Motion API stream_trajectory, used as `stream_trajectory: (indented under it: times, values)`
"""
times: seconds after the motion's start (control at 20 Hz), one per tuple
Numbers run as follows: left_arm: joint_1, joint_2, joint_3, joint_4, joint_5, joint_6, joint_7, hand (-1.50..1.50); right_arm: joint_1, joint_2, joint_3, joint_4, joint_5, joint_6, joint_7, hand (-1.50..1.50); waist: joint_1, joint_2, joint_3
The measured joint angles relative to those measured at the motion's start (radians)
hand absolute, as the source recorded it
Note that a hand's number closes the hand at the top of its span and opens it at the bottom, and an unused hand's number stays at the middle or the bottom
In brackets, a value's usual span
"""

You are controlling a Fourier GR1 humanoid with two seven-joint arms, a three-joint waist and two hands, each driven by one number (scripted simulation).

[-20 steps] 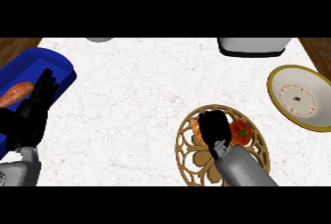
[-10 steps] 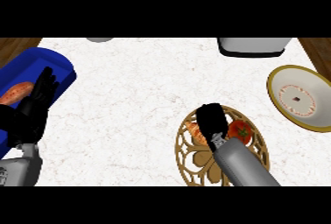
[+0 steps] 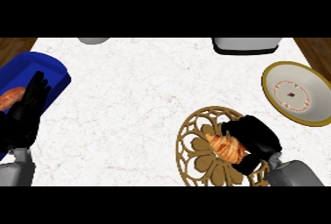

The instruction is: Pick the croissant from the placemat and place it in the bowl

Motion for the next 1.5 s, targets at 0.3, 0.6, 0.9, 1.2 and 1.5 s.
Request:
stream_trajectory:
  times: [0.3, 0.6, 0.9, 1.2, 1.5]
  values:
    - [0.004, -0.011, -0.002, -0.006, -0.011, 0.014, 0.003, 0.0, 0.148, -0.164, -0.214, -0.204, -0.177, -0.106, -0.191, 1.5, -0.012, 0.003, 0.003]
    - [0.005, -0.004, 0.004, -0.013, -0.004, -0.001, 0.012, 0.0, 0.19, -0.192, -0.475, -0.369, -0.448, -0.075, -0.213, 1.5, -0.006, 0.004, 0.003]
    - [0.009, -0.008, 0.005, -0.018, -0.002, -0.022, -0.002, 0.0, 0.151, -0.25, -0.696, -0.342, -0.643, 0.034, -0.198, 1.5, 0.019, 0.01, 0.003]
    - [0.0, -0.033, -0.009, -0.01, -0.021, -0.02, -0.012, 0.0, 0.004, -0.273, -0.736, -0.13, -0.689, 0.077, -0.215, 1.5, 0.037, 0.014, 0.003]
    - [-0.034, -0.029, -0.005, -0.005, -0.026, -0.032, 0.006, 0.0, -0.173, -0.274, -0.695, 0.214, -0.626, 0.021, -0.337, 1.5, 0.049, 0.018, 0.004]
